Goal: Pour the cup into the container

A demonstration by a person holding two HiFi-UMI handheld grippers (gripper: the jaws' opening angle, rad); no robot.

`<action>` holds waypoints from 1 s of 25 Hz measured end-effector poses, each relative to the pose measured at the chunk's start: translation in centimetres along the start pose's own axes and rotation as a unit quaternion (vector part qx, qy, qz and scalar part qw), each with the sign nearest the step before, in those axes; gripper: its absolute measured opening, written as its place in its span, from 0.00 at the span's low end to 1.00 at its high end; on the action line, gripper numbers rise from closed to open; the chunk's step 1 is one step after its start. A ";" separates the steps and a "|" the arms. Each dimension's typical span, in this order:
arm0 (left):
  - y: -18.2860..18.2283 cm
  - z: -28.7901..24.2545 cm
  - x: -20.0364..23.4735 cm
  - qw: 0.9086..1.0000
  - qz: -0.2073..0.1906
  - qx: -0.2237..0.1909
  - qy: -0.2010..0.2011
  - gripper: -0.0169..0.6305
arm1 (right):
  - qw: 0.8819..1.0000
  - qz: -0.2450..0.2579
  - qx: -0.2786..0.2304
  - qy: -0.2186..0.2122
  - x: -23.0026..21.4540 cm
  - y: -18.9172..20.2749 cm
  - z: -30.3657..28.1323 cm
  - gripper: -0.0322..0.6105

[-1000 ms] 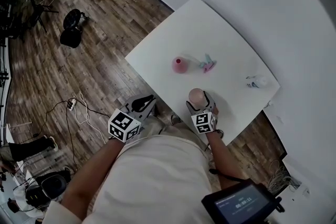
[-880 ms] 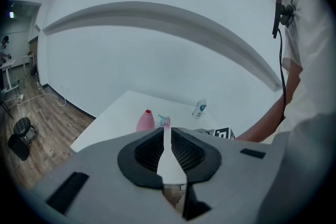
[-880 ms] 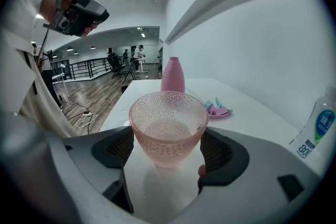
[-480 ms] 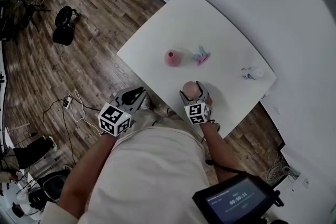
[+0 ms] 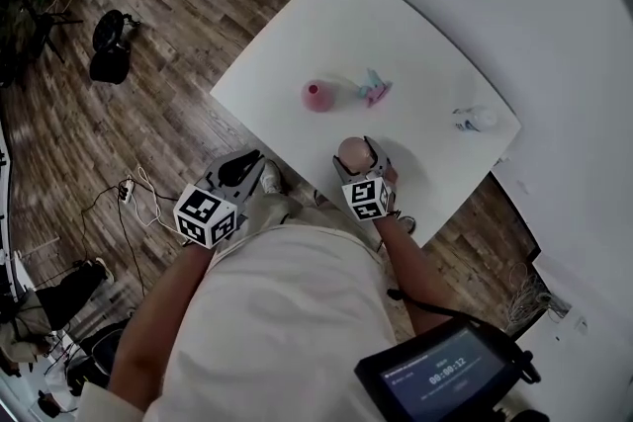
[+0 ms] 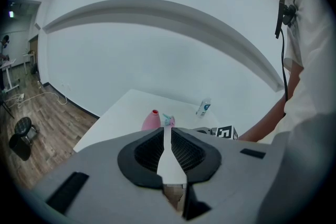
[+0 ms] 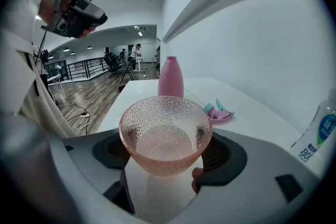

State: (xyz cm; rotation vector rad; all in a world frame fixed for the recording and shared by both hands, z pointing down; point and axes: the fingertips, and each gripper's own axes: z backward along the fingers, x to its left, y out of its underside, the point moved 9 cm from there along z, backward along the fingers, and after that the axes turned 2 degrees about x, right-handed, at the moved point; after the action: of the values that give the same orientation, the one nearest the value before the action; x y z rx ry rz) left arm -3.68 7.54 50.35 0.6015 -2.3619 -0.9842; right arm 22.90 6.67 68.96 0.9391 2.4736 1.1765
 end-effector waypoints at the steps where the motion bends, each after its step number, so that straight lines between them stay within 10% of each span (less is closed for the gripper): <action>1: 0.0 -0.1 0.1 1.000 0.000 0.001 0.001 0.08 | 1.000 -0.002 0.001 0.001 0.0 -0.2 0.0 0.65; 25: -0.1 -1.9 1.9 1.000 0.002 0.001 0.029 0.08 | 1.000 -0.029 0.008 -0.004 -0.7 -6.0 1.9 0.64</action>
State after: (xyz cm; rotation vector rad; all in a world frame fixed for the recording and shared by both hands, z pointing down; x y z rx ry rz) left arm -4.01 5.43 51.97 0.6169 -2.3122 -0.9489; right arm 21.64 4.59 63.09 0.8670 2.4899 1.1341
